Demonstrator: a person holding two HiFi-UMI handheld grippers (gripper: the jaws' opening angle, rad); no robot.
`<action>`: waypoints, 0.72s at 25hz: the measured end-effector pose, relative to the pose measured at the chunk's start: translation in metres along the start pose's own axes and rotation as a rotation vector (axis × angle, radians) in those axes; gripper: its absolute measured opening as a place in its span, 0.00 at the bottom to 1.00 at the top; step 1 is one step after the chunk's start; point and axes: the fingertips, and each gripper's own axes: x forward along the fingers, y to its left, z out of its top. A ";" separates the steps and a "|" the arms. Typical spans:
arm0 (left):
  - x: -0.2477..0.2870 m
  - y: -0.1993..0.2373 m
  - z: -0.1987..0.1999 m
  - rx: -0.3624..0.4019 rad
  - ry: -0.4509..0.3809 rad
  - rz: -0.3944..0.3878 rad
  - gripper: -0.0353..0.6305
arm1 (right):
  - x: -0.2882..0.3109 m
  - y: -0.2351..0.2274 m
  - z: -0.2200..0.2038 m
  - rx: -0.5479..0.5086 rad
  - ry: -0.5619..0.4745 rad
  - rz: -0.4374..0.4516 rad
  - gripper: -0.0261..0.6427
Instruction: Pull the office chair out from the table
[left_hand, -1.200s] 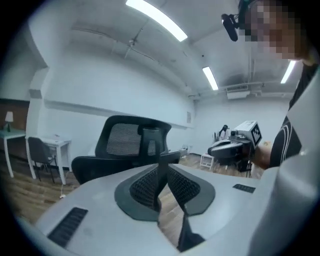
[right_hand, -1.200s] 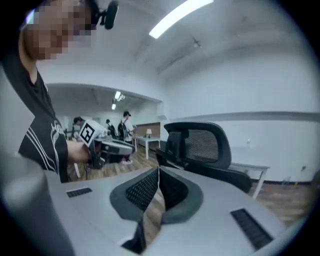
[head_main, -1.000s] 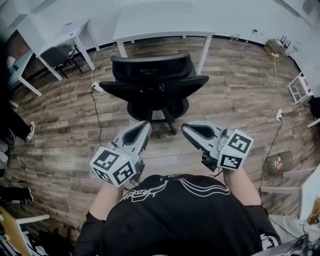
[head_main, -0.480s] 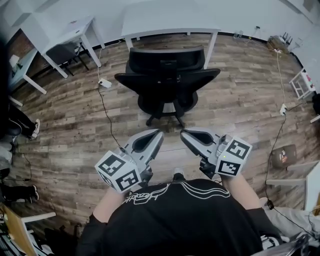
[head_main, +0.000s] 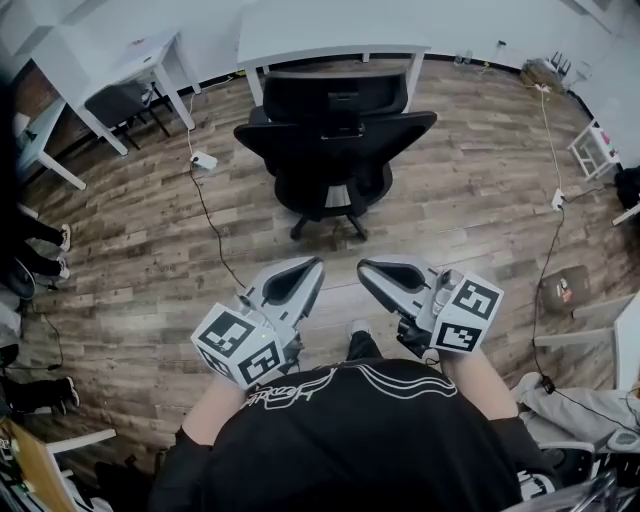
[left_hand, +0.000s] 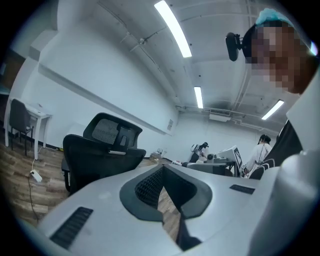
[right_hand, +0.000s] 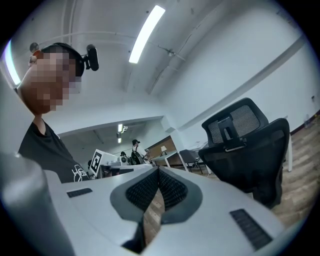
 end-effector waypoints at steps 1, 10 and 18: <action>-0.003 -0.002 -0.003 0.011 0.005 -0.005 0.06 | 0.000 0.004 -0.002 -0.001 -0.003 -0.006 0.09; -0.022 -0.022 0.003 -0.015 -0.020 -0.065 0.06 | -0.008 0.031 -0.004 -0.033 -0.027 -0.033 0.09; -0.028 -0.027 -0.003 0.008 -0.004 -0.089 0.06 | -0.006 0.037 -0.008 -0.034 -0.015 -0.052 0.09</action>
